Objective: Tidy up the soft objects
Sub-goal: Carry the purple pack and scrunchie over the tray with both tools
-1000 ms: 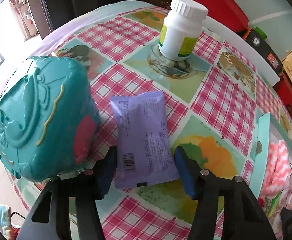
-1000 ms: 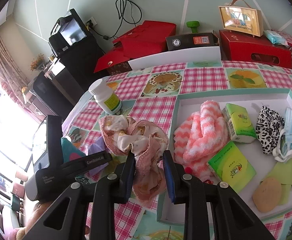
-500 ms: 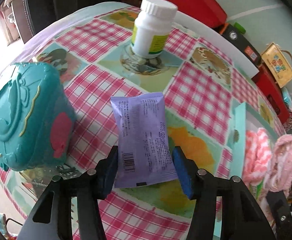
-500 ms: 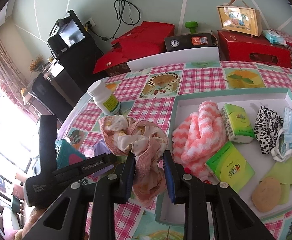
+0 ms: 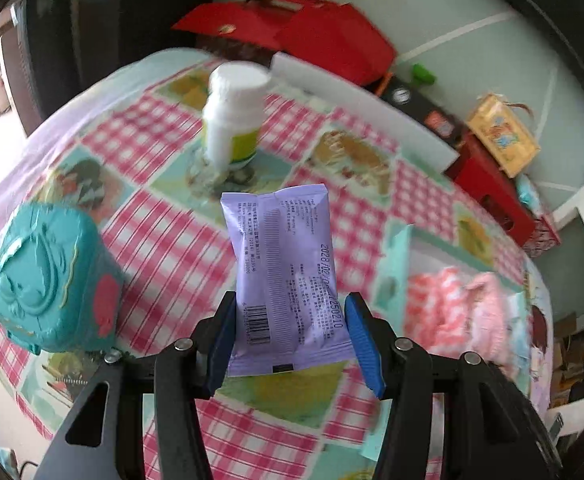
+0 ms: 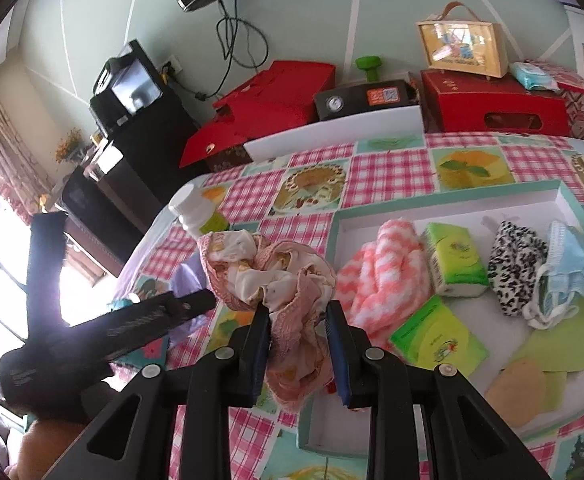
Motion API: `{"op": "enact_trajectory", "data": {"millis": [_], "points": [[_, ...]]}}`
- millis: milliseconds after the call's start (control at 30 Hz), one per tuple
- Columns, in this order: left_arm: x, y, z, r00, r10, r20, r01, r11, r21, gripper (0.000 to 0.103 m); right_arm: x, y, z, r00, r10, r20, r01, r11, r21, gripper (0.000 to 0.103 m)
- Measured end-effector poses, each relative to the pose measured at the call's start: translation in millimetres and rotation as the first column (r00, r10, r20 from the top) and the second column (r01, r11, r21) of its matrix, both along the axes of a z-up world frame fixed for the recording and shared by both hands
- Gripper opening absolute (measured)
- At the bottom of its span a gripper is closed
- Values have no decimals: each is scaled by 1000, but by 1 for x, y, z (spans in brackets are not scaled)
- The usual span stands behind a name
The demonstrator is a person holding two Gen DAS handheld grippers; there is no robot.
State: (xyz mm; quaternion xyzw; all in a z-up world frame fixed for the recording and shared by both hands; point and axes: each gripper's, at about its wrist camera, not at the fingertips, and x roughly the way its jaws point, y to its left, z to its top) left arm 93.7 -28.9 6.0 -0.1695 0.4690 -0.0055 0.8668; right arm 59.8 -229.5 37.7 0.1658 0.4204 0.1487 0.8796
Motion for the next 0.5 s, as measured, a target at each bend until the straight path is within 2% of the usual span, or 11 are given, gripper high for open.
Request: {"op": "enact_trajectory", "data": {"millis": [267,500], "points": [[-6,-32,28,991,-116,74,116,993,-2,55,0,-32,6,997,-83,7,83,997,9,29],[-11,-68,32,972,-220,78,220,975,11,55,1,-63,-1,985,-168,-32,169,986,14,29]]}}
